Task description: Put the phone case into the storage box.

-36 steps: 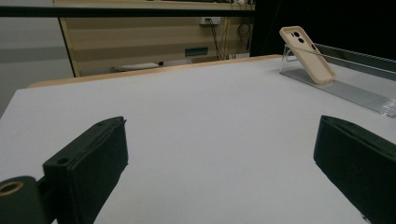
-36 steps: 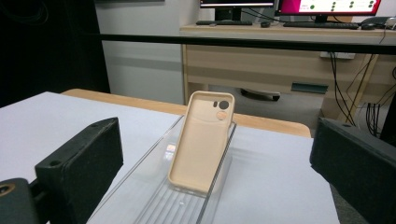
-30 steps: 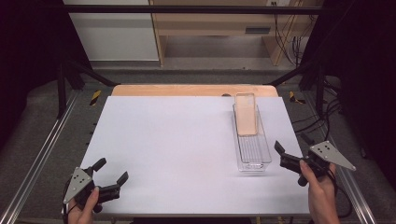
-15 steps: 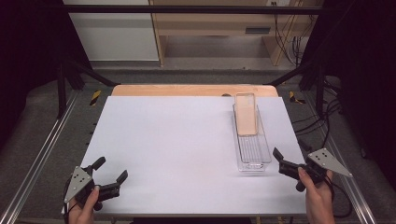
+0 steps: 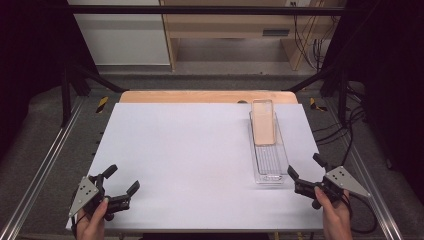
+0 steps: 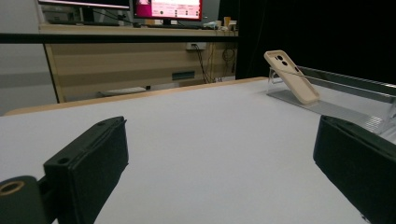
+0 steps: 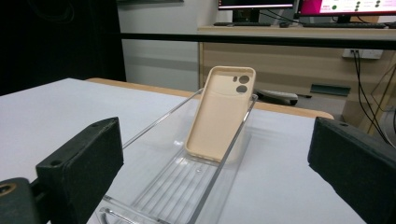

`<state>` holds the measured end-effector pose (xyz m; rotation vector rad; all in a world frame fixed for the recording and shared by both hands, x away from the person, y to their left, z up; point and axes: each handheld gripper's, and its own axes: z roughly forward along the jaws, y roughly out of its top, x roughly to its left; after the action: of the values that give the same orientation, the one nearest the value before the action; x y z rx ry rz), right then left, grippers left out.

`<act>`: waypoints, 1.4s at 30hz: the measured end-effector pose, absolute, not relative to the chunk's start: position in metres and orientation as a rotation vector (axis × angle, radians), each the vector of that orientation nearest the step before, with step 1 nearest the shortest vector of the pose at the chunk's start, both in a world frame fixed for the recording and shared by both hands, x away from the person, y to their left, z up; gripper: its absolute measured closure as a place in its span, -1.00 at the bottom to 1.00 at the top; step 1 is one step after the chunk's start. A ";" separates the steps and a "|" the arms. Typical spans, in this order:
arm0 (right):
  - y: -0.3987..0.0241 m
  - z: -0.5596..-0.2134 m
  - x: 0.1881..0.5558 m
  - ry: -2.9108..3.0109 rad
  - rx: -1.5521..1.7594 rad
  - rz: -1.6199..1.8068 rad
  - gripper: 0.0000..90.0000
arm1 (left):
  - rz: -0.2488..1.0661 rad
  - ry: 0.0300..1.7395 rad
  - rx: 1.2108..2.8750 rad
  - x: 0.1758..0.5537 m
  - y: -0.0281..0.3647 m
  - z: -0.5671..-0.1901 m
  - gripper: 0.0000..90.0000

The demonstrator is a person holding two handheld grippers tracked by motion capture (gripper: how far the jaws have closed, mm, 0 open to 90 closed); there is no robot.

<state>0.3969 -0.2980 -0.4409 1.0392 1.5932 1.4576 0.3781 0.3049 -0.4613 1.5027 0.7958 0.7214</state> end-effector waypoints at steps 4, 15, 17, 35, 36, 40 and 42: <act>-0.293 -0.445 0.398 1.610 1.003 1.472 -0.95 | 0.718 0.781 1.516 0.379 0.301 -0.462 -0.94; -0.281 -0.448 0.400 1.635 0.918 1.508 -0.95 | 0.710 0.765 1.529 0.379 0.297 -0.462 -0.94; -0.278 -0.449 0.400 1.644 0.908 1.518 -0.96 | 0.706 0.763 1.526 0.379 0.297 -0.462 -0.94; -0.256 -0.458 0.406 1.659 0.896 1.575 -0.96 | 0.714 0.764 1.523 0.379 0.299 -0.461 -0.95; -0.255 -0.458 0.407 1.657 0.894 1.573 -0.96 | 0.710 0.766 1.517 0.379 0.299 -0.461 -0.95; -0.253 -0.459 0.407 1.658 0.892 1.577 -0.96 | 0.706 0.769 1.508 0.379 0.300 -0.461 -0.95; -0.253 -0.460 0.407 1.657 0.897 1.582 -0.96 | 0.704 0.771 1.504 0.379 0.300 -0.461 -0.95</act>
<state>0.4069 -0.2529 -0.4599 0.8974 1.6572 1.5819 0.3794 0.3005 -0.4612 1.5038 0.7707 0.7040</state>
